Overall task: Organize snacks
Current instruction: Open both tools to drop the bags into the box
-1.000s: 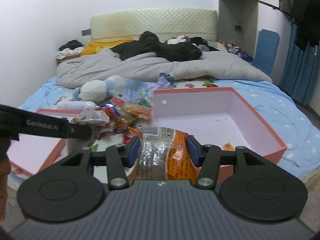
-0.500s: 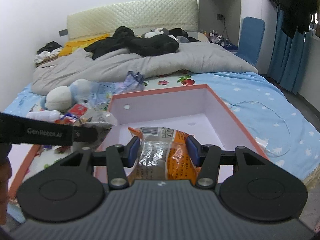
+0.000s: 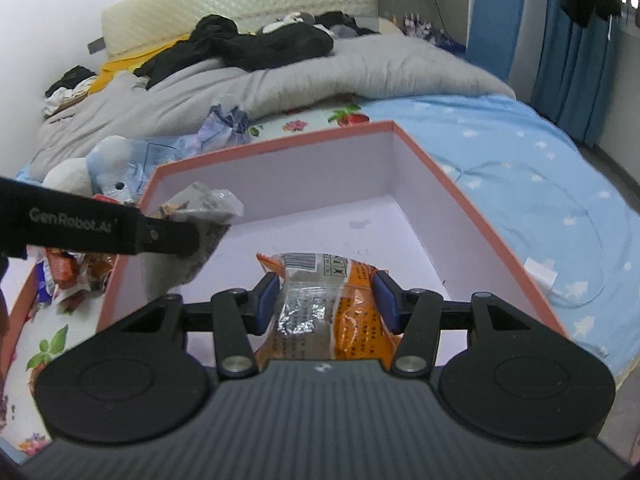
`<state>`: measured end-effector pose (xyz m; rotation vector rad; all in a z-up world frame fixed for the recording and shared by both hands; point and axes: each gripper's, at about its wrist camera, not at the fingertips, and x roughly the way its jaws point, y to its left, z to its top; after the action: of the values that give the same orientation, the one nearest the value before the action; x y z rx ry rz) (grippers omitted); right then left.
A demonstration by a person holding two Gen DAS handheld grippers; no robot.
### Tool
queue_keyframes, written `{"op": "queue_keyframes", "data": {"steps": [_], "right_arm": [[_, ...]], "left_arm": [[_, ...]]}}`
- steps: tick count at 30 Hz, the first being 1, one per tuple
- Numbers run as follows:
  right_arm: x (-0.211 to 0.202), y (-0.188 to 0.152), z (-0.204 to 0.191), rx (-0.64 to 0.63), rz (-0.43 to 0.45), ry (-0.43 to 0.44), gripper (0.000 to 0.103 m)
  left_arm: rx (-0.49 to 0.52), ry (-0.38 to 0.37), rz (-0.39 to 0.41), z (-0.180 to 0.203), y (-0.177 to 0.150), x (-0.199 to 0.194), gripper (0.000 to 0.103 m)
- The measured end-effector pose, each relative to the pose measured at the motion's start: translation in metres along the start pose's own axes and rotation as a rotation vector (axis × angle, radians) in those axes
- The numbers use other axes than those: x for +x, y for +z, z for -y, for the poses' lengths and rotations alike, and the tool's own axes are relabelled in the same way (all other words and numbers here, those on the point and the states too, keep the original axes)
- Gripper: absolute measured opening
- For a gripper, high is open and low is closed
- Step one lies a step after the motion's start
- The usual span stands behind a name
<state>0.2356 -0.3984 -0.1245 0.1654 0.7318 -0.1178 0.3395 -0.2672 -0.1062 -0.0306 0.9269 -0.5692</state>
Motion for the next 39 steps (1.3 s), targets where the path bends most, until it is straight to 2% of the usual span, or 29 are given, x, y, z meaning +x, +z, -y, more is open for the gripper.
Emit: {"op": "queue_keyframes", "data": {"steps": [5, 7, 9, 11, 13, 15, 25, 39], "right_arm": [[0.003, -0.002, 0.001, 0.014, -0.022, 0.01, 0.057], [0.001, -0.002, 0.0, 0.004, -0.021, 0.008, 0.06], [-0.005, -0.003, -0.003, -0.006, -0.017, 0.003, 0.061], [-0.014, -0.003, -0.004, -0.002, -0.005, 0.009, 0.062], [-0.022, -0.004, -0.007, -0.001, 0.01, 0.011, 0.074], [-0.031, -0.004, -0.012, 0.0, 0.026, 0.004, 0.079], [-0.086, -0.014, -0.029, 0.037, 0.1, 0.048, 0.079], [-0.159, -0.037, -0.063, 0.035, 0.198, 0.11, 0.079]], "left_arm": [[-0.004, -0.009, -0.015, -0.004, 0.0, 0.006, 0.043], [-0.006, 0.004, -0.01, -0.005, -0.001, 0.003, 0.058], [0.002, 0.027, 0.019, -0.004, -0.002, -0.007, 0.067], [0.004, 0.016, 0.037, -0.005, -0.002, -0.018, 0.067], [0.005, 0.018, 0.05, -0.005, -0.002, -0.029, 0.067], [0.009, 0.017, 0.069, -0.004, -0.004, -0.044, 0.067], [0.019, 0.032, 0.154, -0.003, -0.036, -0.132, 0.067], [0.012, 0.057, 0.249, -0.008, -0.091, -0.231, 0.067]]}}
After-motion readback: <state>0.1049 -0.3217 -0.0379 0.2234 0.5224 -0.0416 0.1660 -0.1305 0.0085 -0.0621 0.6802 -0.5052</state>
